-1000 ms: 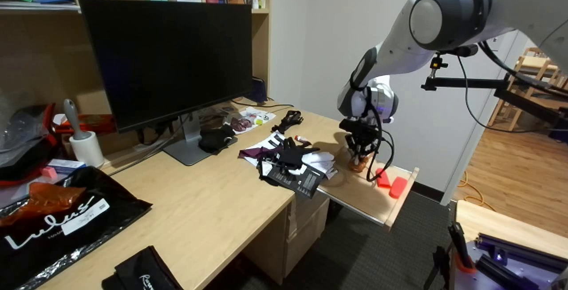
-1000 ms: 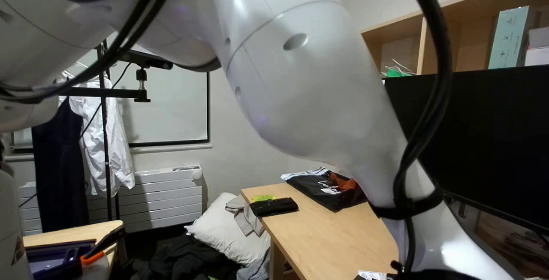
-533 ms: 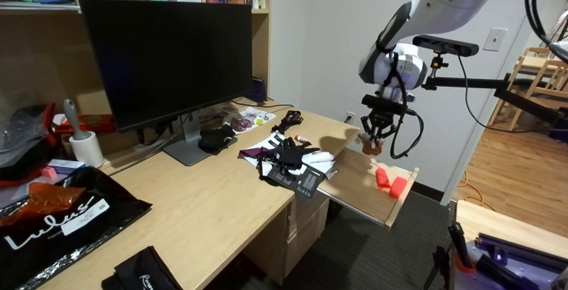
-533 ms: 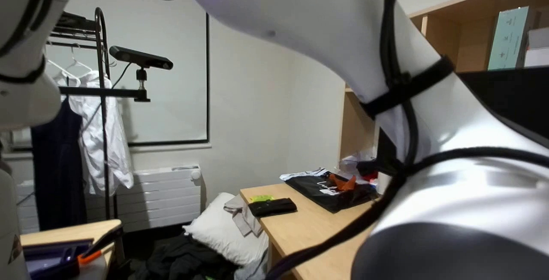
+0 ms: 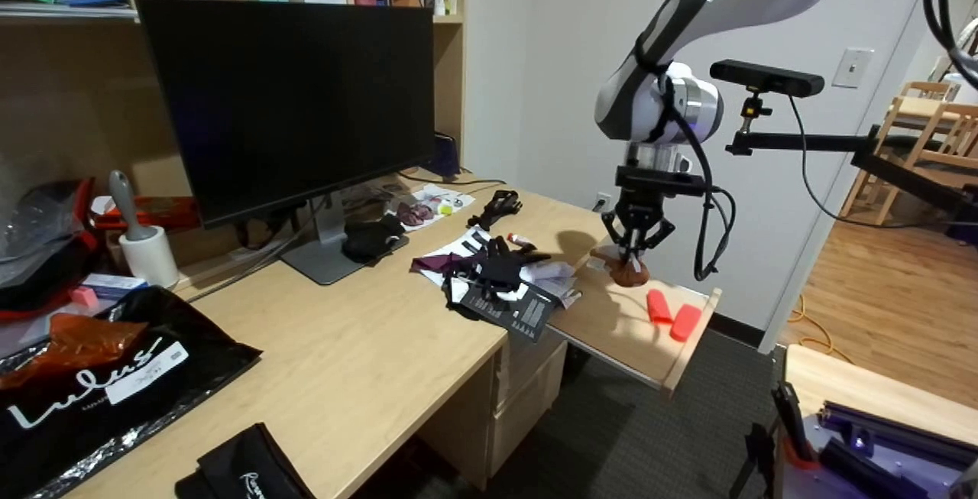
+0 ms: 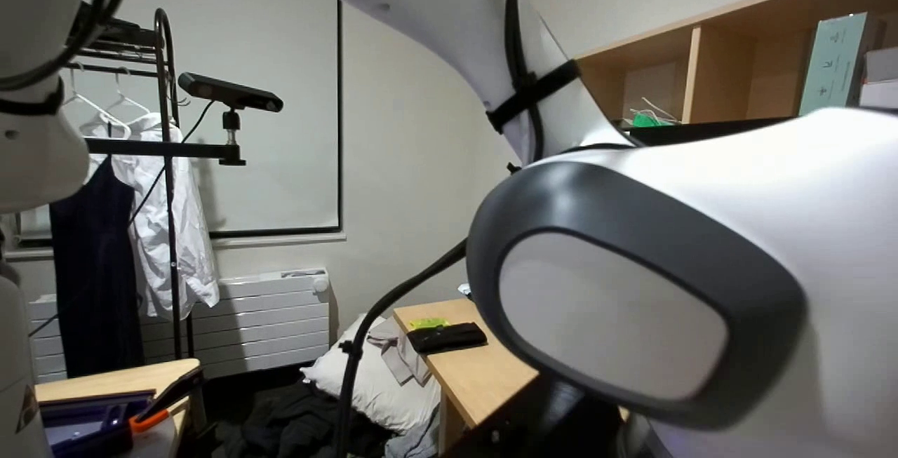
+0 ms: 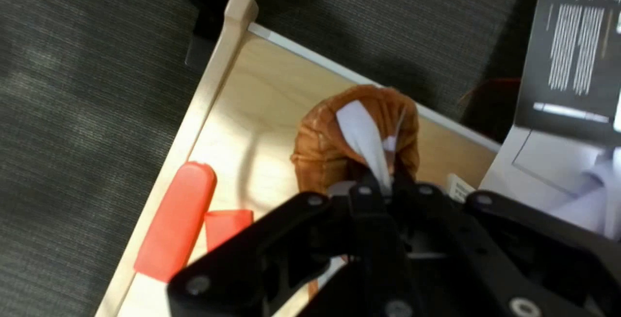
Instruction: Pick the object on the drawer tray and put it on the counter
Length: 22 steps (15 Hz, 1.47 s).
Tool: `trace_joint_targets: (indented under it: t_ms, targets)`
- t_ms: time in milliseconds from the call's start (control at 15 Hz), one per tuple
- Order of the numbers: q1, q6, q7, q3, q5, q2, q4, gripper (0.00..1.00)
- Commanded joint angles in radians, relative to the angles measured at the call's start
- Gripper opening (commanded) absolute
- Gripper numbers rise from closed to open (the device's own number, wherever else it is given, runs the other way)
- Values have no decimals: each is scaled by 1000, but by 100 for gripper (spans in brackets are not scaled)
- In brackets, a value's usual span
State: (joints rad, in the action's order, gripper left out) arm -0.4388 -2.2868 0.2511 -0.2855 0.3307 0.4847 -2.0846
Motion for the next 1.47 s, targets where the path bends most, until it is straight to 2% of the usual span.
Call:
trace_joint_targets:
  t_ms: [0, 333, 533, 600, 733, 1067, 1133, 1400]
  targets:
    - [109, 18, -12, 1, -107, -82, -97, 8]
    - [289, 4, 28, 27, -291, -190, -212, 8]
    - [356, 10, 24, 60, -361, -287, -267, 8]
    - [324, 4, 18, 60, -315, -188, -198, 8]
    - [338, 4, 26, 73, -318, -210, -207, 10]
    - [321, 3, 26, 64, -317, -191, -203, 8]
    - [307, 12, -19, 82, -269, -190, -200, 8]
    - [339, -106, -58, 129, -279, -180, -175, 8]
